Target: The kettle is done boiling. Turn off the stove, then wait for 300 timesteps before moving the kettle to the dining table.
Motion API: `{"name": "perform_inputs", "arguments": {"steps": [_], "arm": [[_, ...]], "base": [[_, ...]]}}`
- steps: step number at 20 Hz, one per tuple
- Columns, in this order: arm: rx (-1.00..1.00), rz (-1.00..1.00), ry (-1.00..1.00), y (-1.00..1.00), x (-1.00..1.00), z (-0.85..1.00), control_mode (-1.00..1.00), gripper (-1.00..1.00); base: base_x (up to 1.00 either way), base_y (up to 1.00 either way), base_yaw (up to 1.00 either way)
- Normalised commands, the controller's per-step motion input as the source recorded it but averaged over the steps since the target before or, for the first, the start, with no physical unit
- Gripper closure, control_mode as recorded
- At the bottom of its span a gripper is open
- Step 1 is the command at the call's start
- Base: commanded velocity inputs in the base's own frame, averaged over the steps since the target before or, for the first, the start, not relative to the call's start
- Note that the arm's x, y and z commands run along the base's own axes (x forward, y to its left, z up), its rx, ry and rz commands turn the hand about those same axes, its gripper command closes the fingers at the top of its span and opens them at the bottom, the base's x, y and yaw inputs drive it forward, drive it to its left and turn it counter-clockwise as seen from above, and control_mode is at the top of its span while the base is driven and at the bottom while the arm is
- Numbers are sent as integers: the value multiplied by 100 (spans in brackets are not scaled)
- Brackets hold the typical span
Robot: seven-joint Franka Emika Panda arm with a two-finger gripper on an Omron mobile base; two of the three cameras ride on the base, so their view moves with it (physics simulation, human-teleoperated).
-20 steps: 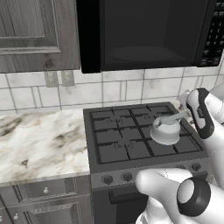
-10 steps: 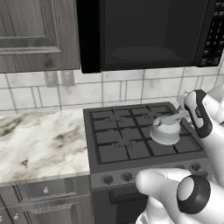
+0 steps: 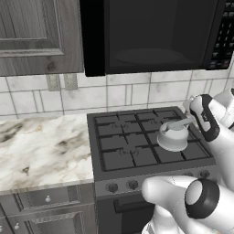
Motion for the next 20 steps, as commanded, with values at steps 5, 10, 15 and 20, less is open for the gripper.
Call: {"name": "perform_inputs", "arguments": {"steps": [5, 10, 15, 20], "arm": [[0, 0, 0, 0, 10, -6, -100, -100], [0, 0, 0, 0, 9, -7, -100, -100], [0, 0, 0, 0, 9, -7, -100, -100], [0, 0, 0, 0, 10, -7, -100, -100]], "base": [[0, 0, 0], [0, 0, 0], [0, 0, 0], [0, 0, 0]]}}
